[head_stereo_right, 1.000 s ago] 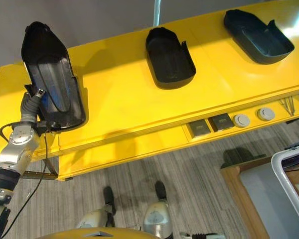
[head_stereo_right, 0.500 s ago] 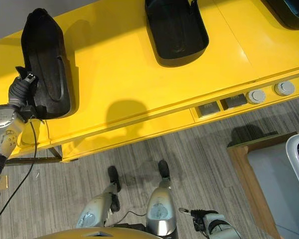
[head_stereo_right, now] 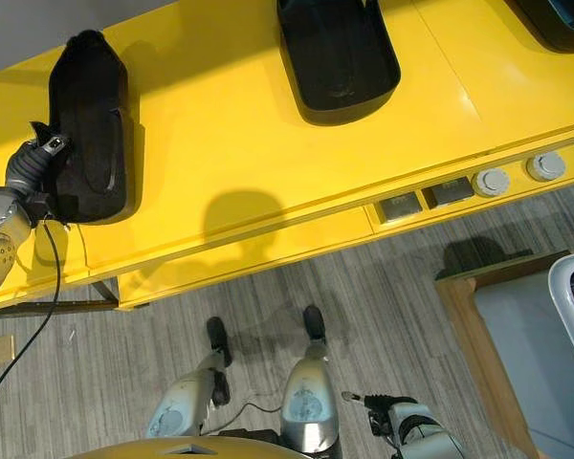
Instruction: Move parts from the plastic box to the shelf.
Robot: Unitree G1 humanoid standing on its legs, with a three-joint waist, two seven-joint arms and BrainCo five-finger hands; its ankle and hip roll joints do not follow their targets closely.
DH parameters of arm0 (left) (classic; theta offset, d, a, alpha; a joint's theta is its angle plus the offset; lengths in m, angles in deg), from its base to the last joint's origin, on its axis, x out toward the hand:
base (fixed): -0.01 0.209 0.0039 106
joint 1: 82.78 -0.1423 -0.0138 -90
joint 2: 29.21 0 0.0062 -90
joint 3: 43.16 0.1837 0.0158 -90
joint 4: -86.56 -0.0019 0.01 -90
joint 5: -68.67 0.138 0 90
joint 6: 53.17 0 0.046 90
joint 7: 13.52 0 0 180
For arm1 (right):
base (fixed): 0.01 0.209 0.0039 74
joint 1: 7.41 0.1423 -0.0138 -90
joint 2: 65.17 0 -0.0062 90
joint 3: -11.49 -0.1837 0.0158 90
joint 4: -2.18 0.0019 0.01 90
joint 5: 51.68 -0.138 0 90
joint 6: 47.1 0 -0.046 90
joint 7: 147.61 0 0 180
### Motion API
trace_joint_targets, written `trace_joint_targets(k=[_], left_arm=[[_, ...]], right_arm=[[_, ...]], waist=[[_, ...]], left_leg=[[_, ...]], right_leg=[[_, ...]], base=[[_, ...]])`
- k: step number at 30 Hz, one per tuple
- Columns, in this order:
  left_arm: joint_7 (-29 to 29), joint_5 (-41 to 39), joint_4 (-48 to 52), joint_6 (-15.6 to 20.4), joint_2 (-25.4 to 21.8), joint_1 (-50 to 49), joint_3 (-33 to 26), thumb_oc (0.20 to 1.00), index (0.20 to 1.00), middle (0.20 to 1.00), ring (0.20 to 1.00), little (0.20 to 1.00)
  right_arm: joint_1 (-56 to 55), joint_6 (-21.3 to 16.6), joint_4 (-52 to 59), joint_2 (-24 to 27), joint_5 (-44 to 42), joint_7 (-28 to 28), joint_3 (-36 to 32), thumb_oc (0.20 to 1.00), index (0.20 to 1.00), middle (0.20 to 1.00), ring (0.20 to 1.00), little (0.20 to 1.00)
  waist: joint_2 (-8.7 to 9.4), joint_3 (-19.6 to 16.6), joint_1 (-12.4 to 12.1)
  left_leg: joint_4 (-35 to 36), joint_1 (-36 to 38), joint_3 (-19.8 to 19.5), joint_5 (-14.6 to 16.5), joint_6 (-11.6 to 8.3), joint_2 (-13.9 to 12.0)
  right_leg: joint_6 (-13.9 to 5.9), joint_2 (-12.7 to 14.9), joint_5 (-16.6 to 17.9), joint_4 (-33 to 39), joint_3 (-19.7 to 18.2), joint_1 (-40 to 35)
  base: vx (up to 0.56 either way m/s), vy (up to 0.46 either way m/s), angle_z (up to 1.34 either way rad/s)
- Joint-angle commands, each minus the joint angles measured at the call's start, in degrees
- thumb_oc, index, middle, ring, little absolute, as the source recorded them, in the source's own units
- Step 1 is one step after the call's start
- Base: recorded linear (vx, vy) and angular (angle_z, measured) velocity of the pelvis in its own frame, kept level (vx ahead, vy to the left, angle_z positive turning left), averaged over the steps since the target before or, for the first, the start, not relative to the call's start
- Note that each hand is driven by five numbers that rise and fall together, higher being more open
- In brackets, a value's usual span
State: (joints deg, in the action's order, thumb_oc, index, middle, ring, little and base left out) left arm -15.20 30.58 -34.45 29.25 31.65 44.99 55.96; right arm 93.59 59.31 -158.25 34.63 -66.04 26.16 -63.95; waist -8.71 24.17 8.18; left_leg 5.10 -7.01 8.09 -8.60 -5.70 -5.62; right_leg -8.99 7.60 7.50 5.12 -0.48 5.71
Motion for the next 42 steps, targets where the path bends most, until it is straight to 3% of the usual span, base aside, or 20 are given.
trace_joint_targets(k=[1,9,13,15,21,25,26,32,35,38,39,40,42], left_arm=[[-4.21,-1.04,-5.00,-2.91,-0.89,1.96,2.26,1.000,1.000,1.000,1.000,1.000],[-10.64,-4.83,-1.97,-1.76,5.59,-1.24,1.92,1.000,1.000,1.000,1.000,1.000],[-13.55,-1.26,-2.64,-2.51,9.98,-2.55,1.73,1.000,1.000,1.000,1.000,1.000],[-14.34,1.39,-2.68,-4.80,10.64,-3.22,2.32,1.000,1.000,1.000,1.000,1.000],[-12.86,12.01,-5.17,-8.26,7.05,-3.79,3.61,1.000,1.000,1.000,1.000,1.000],[-13.55,16.47,-5.81,-7.68,4.02,-3.26,3.87,1.000,1.000,1.000,1.000,1.000],[-16.10,19.63,-5.50,-5.58,1.44,-2.60,3.58,1.000,1.000,1.000,1.000,1.000],[-19.04,18.97,3.56,6.27,-3.49,-0.16,1.76,1.000,1.000,1.000,1.000,1.000],[-18.20,16.05,9.96,10.56,-3.71,-0.36,0.48,1.000,1.000,1.000,1.000,1.000],[-10.57,13.89,26.52,15.02,1.18,-6.63,-3.97,1.000,1.000,1.000,1.000,1.000],[-8.91,14.28,30.42,15.36,3.20,-9.38,-4.56,0.605,0.605,0.605,0.605,0.605],[-6.75,15.19,33.45,18.60,5.37,-12.18,-4.76,0.341,0.341,0.341,0.341,0.341],[-5.41,14.79,35.08,19.00,6.34,-13.59,-4.99,0.341,0.341,0.341,0.341,0.341]], right_arm=[[-0.58,0.79,0.46,-0.51,-2.90,-0.15,2.10,1.000,1.000,1.000,1.000,1.000],[-0.84,0.47,0.50,-2.00,-4.37,0.25,2.30,1.000,1.000,1.000,1.000,1.000],[-1.35,0.74,0.74,-3.39,-4.47,0.65,2.67,1.000,1.000,1.000,1.000,1.000],[-2.11,1.23,1.05,-3.83,-4.45,1.11,2.84,1.000,1.000,1.000,1.000,1.000],[-4.87,2.03,0.33,-3.57,-2.59,0.79,1.83,1.000,1.000,1.000,1.000,1.000],[-5.88,1.93,-0.35,-3.54,-2.34,0.53,1.31,1.000,1.000,1.000,1.000,1.000],[-6.50,1.88,-0.71,-3.72,-2.11,0.35,1.16,1.000,1.000,1.000,1.000,1.000],[-7.09,1.40,-2.64,-4.70,-2.20,-0.43,1.28,1.000,1.000,1.000,1.000,1.000],[-6.92,1.99,-3.23,-5.12,-2.14,-1.22,1.28,1.000,1.000,1.000,1.000,1.000],[-5.90,2.89,-3.44,-6.70,-3.12,-1.26,0.97,1.000,1.000,1.000,1.000,1.000],[-5.70,3.12,-3.60,-7.27,-3.24,-1.29,0.91,1.000,1.000,1.000,1.000,1.000],[-5.91,2.70,-3.82,-7.93,-3.46,-1.41,0.99,1.000,1.000,1.000,1.000,1.000],[-6.10,2.48,-3.87,-8.15,-3.81,-1.34,1.03,1.000,1.000,1.000,1.000,1.000]], waist=[[2.74,0.67,0.20],[3.27,-0.71,-0.35],[3.99,-3.06,-0.46],[4.25,-4.68,-0.54],[4.03,-9.03,-0.64],[3.94,-10.89,-0.90],[3.96,-12.26,-1.24],[4.62,-14.56,-2.58],[4.98,-15.10,-3.28],[5.99,-16.03,-5.48],[6.26,-16.21,-6.08],[6.55,-16.45,-6.60],[6.68,-16.59,-6.81]], left_leg=[[-0.10,2.18,2.44,6.89,1.04,0.53],[-0.10,3.46,2.14,6.97,0.76,0.05],[-0.10,5.11,2.70,6.95,0.49,-0.57],[-0.10,6.19,3.13,6.89,0.32,-0.85],[-0.10,9.24,4.34,7.08,-0.09,-1.27],[-0.10,10.58,4.74,7.40,-0.18,-1.22],[-0.10,11.33,4.87,7.64,-0.18,-1.21],[-0.10,12.97,4.64,8.51,0.08,-1.21],[-0.10,13.58,4.24,9.01,0.31,-1.15],[-0.10,14.62,2.35,10.18,0.88,-0.92],[-0.10,14.81,1.85,10.44,1.02,-0.78],[-0.10,14.94,1.45,10.73,1.27,-0.65],[-0.10,14.97,1.26,10.85,1.38,-0.58]], right_leg=[[4.46,-1.91,-5.16,-0.12,3.30,1.01],[4.69,-2.28,-5.69,-0.12,4.05,-0.69],[4.76,-2.60,-6.25,-0.12,4.46,-2.74],[4.77,-2.75,-6.62,-0.12,4.80,-4.12],[4.51,-2.79,-7.73,-0.12,5.74,-7.79],[4.32,-2.75,-8.25,-0.12,6.18,-9.36],[4.23,-2.75,-8.57,-0.12,6.57,-10.32],[4.38,-2.80,-9.54,-0.12,7.55,-12.80],[4.56,-2.88,-9.83,-0.12,7.95,-13.57],[4.98,-3.02,-10.67,-0.12,8.68,-15.11],[5.01,-2.98,-10.76,-0.12,8.90,-15.39],[5.04,-2.95,-10.86,-0.12,9.10,-15.64],[5.04,-2.93,-10.89,-0.12,9.17,-15.74]], base=[[-0.01,-0.044,0.01],[0.00,-0.035,0.07],[0.06,-0.043,0.03],[0.06,-0.031,-0.03],[0.08,-0.003,0.01],[0.06,0.010,0.03],[0.06,-0.002,0.07],[0.01,-0.017,0.05],[0.00,-0.029,0.09],[0.04,-0.038,0.16],[0.04,-0.012,0.03],[0.04,-0.009,0.05],[0.03,-0.013,0.07]])
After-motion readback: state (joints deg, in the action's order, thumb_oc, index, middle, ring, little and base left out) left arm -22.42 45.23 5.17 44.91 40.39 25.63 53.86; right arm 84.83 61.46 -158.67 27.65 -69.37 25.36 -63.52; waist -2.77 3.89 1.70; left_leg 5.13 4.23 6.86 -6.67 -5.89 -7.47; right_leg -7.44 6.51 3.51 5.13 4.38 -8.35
